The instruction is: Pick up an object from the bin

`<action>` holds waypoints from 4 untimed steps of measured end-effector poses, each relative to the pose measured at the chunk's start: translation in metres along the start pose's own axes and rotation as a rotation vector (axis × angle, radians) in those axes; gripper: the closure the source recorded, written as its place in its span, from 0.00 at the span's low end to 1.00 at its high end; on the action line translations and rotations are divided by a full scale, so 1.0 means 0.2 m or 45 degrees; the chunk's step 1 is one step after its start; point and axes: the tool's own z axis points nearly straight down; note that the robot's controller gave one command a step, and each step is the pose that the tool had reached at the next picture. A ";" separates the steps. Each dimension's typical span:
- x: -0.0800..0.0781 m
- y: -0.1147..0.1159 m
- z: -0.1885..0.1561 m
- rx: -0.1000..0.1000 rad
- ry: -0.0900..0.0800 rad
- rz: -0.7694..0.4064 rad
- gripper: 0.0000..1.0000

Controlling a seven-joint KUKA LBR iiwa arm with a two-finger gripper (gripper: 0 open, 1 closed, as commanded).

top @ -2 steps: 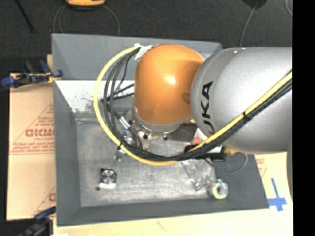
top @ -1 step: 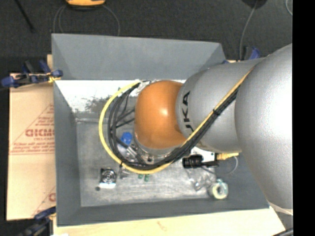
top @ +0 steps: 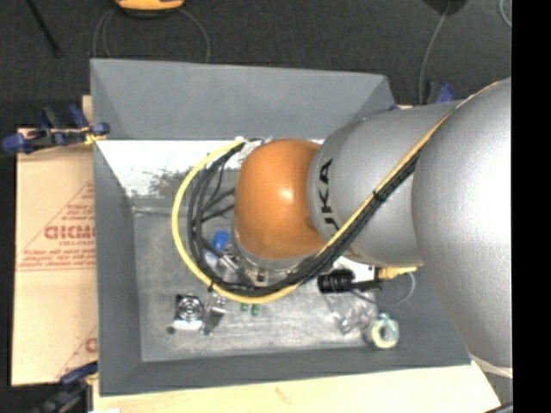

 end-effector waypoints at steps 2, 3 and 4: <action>-0.04 -0.09 0.46 -0.008 -0.020 -0.579 0.00; -0.23 0.19 0.47 -0.004 -0.004 -0.309 0.00; -0.24 0.19 0.45 -0.011 -0.017 -0.305 1.00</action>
Offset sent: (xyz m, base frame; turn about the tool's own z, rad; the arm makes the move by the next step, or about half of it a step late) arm 0.0222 0.0394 -0.0968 -0.2765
